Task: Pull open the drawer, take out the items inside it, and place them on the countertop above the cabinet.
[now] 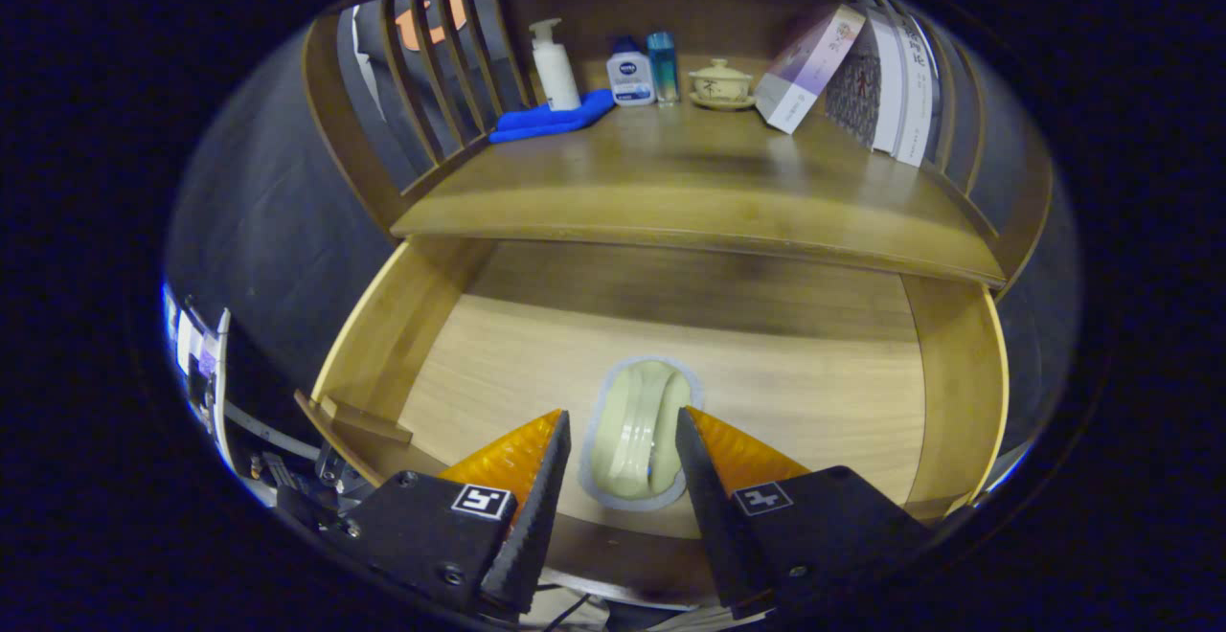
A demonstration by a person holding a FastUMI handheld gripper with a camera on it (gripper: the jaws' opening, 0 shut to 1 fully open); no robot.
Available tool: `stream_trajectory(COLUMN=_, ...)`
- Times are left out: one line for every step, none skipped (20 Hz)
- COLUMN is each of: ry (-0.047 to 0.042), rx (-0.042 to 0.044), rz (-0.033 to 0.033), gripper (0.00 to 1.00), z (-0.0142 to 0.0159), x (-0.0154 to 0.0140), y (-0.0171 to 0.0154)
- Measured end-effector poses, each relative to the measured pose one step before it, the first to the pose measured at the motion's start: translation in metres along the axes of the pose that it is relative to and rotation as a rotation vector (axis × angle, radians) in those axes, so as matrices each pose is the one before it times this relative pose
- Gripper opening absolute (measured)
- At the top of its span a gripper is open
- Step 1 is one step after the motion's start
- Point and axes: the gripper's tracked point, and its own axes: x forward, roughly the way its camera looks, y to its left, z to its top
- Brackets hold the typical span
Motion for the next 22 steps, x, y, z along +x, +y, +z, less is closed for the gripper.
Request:
stream_trajectory(ry=0.01137, rx=-0.00003, rz=-0.01236, gripper=0.71, z=-0.00118, x=0.00551, y=-0.00200)
stream_trajectory(ry=0.01192, rx=-0.00252, rz=-0.00409, gripper=0.71, z=0.00019, x=0.00455, y=-0.00077)
stream_trajectory(ry=0.01142, rx=0.00778, rz=-0.00320, gripper=0.70, z=-0.00145, x=0.00396, y=-0.00066)
stream_trajectory(ry=0.01334, rx=0.01186, rz=0.00400, gripper=0.69, z=0.00002, x=0.00391, y=0.00028)
stream_trajectory(ry=0.01623, rx=0.01170, rz=0.00114, gripper=0.69, z=-0.00151, x=0.00345, y=-0.00067)
stream_trajectory(ry=0.01232, rx=0.00407, rz=-0.00256, gripper=0.66, z=-0.00001, x=0.00320, y=-0.00174)
stream_trajectory(ry=0.00803, rx=-0.00095, rz=-0.01116, gripper=0.64, z=-0.00021, x=0.00223, y=-0.00291)
stream_trajectory(ry=0.00406, rx=-0.00136, rz=-0.01145, gripper=0.60, z=0.00092, x=0.00300, y=-0.00277)
stream_trajectory(ry=0.00532, rx=-0.00809, rz=-0.00821, gripper=0.57, z=-0.00066, x=0.00167, y=-0.00121)
stream_trajectory(ry=0.00981, rx=-0.00190, rz=-0.00625, gripper=0.54, z=-0.00112, x=0.00213, y=-0.00114)
stream_trajectory(ry=0.00545, rx=0.00326, rz=0.00299, gripper=0.51, z=-0.00018, x=0.00259, y=0.00062)
stream_trajectory(ry=0.00346, rx=0.00934, rz=-0.00357, gripper=0.49, z=-0.00044, x=0.00144, y=-0.00138)
stream_trajectory(ry=-0.00494, rx=-0.00073, rz=-0.00100, gripper=0.48, z=0.00087, x=0.00117, y=-0.00087)
stream_trajectory(ry=-0.00602, rx=0.00452, rz=-0.00187, gripper=0.45, z=0.00164, x=0.00020, y=-0.00064)
stream_trajectory(ry=-0.00612, rx=-0.00037, rz=0.00372, gripper=0.42, z=0.00040, x=0.00018, y=0.00058)
stream_trajectory(ry=-0.00360, rx=0.00901, rz=0.00128, gripper=0.37, z=0.00097, x=-0.00103, y=0.00012)
stream_trajectory(ry=-0.00200, rx=0.01057, rz=0.00126, gripper=0.32, z=0.00067, x=-0.00177, y=-0.00130)
stream_trajectory(ry=-0.00413, rx=0.01929, rz=0.00136, gripper=0.27, z=0.00135, x=-0.00145, y=-0.00107)
stream_trajectory(ry=-0.00822, rx=0.01388, rz=0.00142, gripper=0.22, z=0.00140, x=-0.00351, y=-0.00113)
stream_trajectory(ry=-0.01627, rx=0.00911, rz=-0.00225, gripper=0.20, z=0.00439, x=-0.00494, y=-0.00164)
stream_trajectory(ry=-0.01775, rx=0.00064, rz=-0.00597, gripper=0.20, z=0.00383, x=-0.00624, y=-0.00202)
stream_trajectory(ry=-0.01893, rx=-0.00085, rz=-0.00485, gripper=0.20, z=0.00497, x=-0.00745, y=-0.00111)
